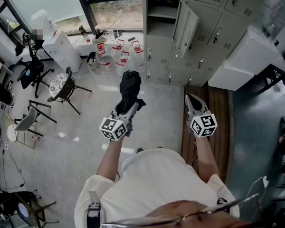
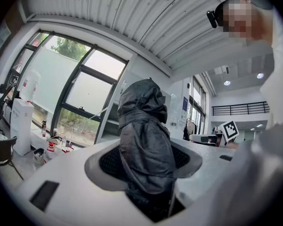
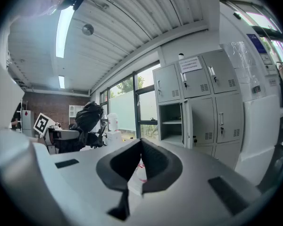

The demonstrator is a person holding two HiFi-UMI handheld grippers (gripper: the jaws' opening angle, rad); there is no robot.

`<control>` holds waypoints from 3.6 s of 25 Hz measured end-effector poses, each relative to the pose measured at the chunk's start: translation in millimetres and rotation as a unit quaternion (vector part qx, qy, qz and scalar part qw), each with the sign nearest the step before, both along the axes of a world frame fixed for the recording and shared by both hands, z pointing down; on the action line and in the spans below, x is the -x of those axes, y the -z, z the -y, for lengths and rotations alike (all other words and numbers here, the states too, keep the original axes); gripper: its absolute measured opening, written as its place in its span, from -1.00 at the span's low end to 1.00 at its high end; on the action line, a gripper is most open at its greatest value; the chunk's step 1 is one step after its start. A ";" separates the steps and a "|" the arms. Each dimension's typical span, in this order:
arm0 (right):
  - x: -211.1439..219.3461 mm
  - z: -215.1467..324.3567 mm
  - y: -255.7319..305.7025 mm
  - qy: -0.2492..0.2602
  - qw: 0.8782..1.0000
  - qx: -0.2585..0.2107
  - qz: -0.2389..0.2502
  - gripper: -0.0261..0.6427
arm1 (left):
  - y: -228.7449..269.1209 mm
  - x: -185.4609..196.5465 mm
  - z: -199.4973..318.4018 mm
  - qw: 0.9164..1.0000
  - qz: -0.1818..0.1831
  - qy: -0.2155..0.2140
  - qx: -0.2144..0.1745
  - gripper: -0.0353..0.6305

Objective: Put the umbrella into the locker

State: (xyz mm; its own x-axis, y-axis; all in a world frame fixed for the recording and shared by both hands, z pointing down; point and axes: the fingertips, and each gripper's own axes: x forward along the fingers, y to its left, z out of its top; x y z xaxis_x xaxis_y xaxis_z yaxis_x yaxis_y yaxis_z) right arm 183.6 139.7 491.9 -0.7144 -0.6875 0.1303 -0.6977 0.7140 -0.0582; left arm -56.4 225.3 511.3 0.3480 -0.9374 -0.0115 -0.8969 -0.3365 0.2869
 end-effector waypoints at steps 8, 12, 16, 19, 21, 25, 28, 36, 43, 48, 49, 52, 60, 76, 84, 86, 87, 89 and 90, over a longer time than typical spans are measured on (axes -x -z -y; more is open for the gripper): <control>-2.3 -1.2 1.0 0.000 1.000 -0.001 0.003 -0.90 | 1.1 -6.0 -0.7 1.000 0.001 -0.001 0.000 -0.20; -6.2 -0.6 1.6 0.001 1.000 -0.002 0.005 -0.90 | 2.0 -9.6 -0.2 1.000 0.001 0.001 0.001 -0.20; -11.8 1.6 -1.6 -0.001 1.000 0.005 0.011 -0.90 | 0.8 -13.9 0.6 1.000 0.000 0.003 0.002 -0.20; -15.8 3.1 -3.0 0.001 1.000 0.005 0.011 -0.90 | -0.4 -18.6 0.2 1.000 0.001 0.005 0.003 -0.20; -18.2 4.5 -2.6 0.003 1.000 0.004 0.010 -0.90 | -0.4 -22.4 0.3 1.000 0.002 0.006 0.005 -0.20; -22.5 9.3 -2.3 0.010 1.000 -0.008 -0.011 -0.90 | 2.3 -28.9 1.9 1.000 0.000 0.013 0.006 -0.20; -26.4 14.6 0.0 0.015 1.000 -0.015 -0.019 -0.90 | 6.1 -34.3 4.9 1.000 0.004 0.017 0.003 -0.20; -46.4 22.3 -3.5 0.033 0.999 -0.011 -0.028 -0.90 | 12.6 -55.7 5.0 0.999 -0.003 0.039 -0.007 -0.20; -54.1 22.7 -6.7 0.052 0.998 -0.006 -0.021 -0.90 | 10.8 -73.0 -1.2 0.999 -0.006 0.054 -0.005 -0.20; -46.5 24.4 -10.0 0.064 0.998 -0.005 -0.014 -0.90 | 7.0 -70.6 -0.5 0.998 -0.002 0.057 0.001 -0.20; -44.8 26.1 -11.6 0.065 0.998 -0.005 -0.014 -0.90 | 5.4 -68.5 1.1 0.998 -0.002 0.058 0.002 -0.20; -39.7 34.9 -17.0 0.061 0.998 -0.003 -0.016 -0.90 | 1.0 -59.8 9.7 0.998 -0.002 0.061 0.004 -0.20; -20.1 81.2 -16.6 0.041 0.998 -0.003 -0.037 -0.90 | -5.7 -30.1 61.9 0.999 -0.010 0.049 0.004 -0.20; 58.9 173.5 -17.8 -0.019 0.999 0.004 -0.040 -0.90 | -8.9 50.7 187.1 1.000 -0.003 -0.025 0.005 -0.20; 78.7 200.3 -15.5 -0.045 0.998 0.001 -0.047 -0.90 | -13.2 75.8 224.9 0.999 -0.002 -0.049 0.012 -0.20; 79.2 206.7 -14.6 -0.047 0.998 0.000 -0.051 -0.90 | -13.0 77.7 232.7 0.999 -0.004 -0.050 0.013 -0.20; 78.7 210.4 -14.6 -0.049 0.997 0.001 -0.052 -0.90 | -13.3 78.0 236.3 0.999 -0.005 -0.050 0.014 -0.20; 77.9 218.0 -15.1 -0.052 0.997 0.003 -0.051 -0.90 | -14.7 77.9 243.5 0.999 -0.006 -0.052 0.015 -0.20; 78.2 221.5 -15.6 -0.052 0.997 0.004 -0.050 -0.90 | -15.9 77.9 246.9 0.998 -0.005 -0.052 0.017 -0.20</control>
